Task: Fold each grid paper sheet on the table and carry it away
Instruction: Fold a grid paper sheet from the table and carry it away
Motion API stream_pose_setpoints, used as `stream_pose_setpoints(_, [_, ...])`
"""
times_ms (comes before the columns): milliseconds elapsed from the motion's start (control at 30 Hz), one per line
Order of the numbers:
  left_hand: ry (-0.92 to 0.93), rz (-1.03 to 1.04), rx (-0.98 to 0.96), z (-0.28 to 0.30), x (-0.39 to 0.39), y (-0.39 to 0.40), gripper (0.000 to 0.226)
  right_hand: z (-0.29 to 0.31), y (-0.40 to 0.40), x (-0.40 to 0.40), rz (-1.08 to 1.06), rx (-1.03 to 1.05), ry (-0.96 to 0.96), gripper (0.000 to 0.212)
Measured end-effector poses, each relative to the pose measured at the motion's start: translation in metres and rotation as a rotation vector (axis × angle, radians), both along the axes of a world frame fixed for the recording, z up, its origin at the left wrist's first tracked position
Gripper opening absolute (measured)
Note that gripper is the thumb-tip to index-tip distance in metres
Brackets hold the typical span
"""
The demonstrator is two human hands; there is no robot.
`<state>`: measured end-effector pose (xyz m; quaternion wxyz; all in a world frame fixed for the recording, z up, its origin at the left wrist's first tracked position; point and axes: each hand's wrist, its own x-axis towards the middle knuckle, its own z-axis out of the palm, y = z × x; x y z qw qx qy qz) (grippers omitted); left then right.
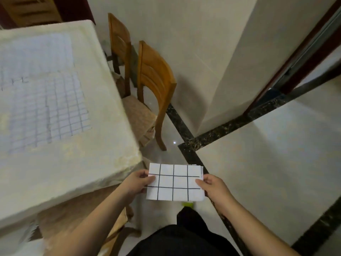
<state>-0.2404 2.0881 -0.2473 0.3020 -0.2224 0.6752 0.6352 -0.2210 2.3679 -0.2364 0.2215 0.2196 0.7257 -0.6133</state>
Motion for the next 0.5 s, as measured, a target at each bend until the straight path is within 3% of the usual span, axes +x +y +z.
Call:
stream_pose_setpoints(233, [-0.029,0.275,-0.104,-0.008,-0.042,-0.011,0.009,-0.011,-0.028,-0.116,0.23,-0.002,-0.034,0.004])
stream_pose_setpoints(500, [-0.075,0.564,-0.179,-0.004,-0.056,-0.033,0.015,-0.012,-0.073,-0.192,0.601,-0.006,-0.121,0.008])
